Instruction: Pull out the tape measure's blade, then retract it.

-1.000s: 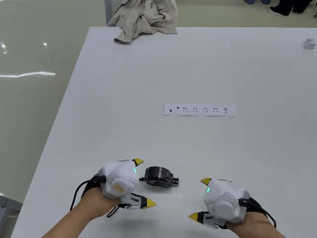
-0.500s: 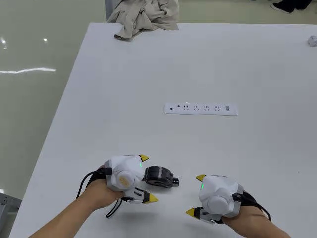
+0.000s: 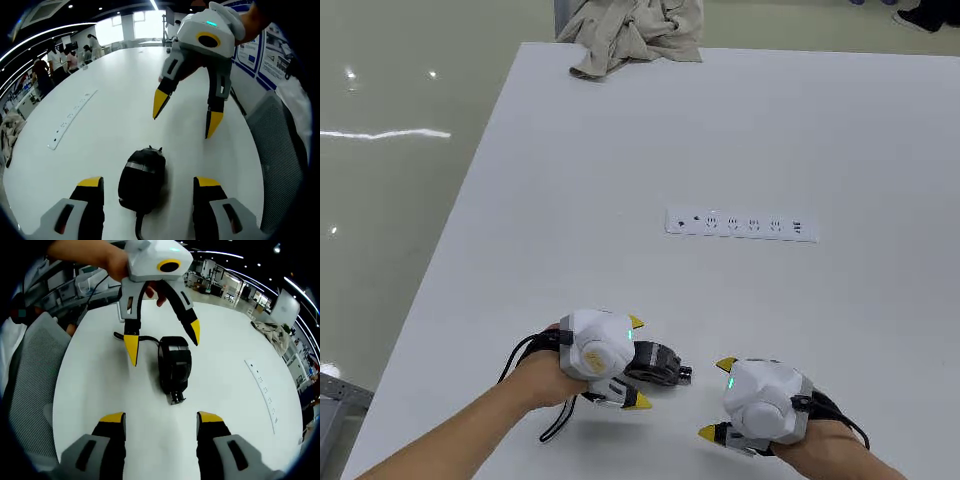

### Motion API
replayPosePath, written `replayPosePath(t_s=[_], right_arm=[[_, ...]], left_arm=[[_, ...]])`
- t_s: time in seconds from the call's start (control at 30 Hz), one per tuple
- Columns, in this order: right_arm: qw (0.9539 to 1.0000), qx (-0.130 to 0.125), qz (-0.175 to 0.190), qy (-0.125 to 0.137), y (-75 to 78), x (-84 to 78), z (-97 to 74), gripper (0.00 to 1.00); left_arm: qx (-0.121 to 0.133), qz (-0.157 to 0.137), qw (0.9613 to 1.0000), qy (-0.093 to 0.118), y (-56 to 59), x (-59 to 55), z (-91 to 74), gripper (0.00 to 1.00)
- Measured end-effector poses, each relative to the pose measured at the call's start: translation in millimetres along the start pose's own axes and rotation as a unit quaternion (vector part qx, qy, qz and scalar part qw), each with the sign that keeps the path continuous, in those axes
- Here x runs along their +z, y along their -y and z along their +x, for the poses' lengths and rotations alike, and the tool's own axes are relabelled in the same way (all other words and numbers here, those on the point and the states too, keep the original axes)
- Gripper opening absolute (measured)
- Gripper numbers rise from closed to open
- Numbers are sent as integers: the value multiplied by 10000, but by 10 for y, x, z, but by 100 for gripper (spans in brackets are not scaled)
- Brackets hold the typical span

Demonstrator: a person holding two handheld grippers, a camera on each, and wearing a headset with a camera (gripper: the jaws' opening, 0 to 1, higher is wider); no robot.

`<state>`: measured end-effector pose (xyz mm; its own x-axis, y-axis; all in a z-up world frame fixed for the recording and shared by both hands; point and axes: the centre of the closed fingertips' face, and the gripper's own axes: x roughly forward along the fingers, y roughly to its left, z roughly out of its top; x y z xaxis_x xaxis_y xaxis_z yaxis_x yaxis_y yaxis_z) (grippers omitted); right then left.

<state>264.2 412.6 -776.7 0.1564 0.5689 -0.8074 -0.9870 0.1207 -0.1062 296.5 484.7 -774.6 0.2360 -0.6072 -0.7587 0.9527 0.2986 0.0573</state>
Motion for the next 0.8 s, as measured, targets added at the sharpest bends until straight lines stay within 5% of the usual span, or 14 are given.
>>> replayPosePath(t_s=[0.37, 0.8], right_arm=[[9999, 90, -115, -75, 89, -40, 144, 55], [9993, 264, -254, -101, 134, -62, 333, 52]], left_arm=[[-149, 381, 9991, -129, 25, -13, 73, 63], [-209, 436, 9987, -153, 35, -21, 125, 57]])
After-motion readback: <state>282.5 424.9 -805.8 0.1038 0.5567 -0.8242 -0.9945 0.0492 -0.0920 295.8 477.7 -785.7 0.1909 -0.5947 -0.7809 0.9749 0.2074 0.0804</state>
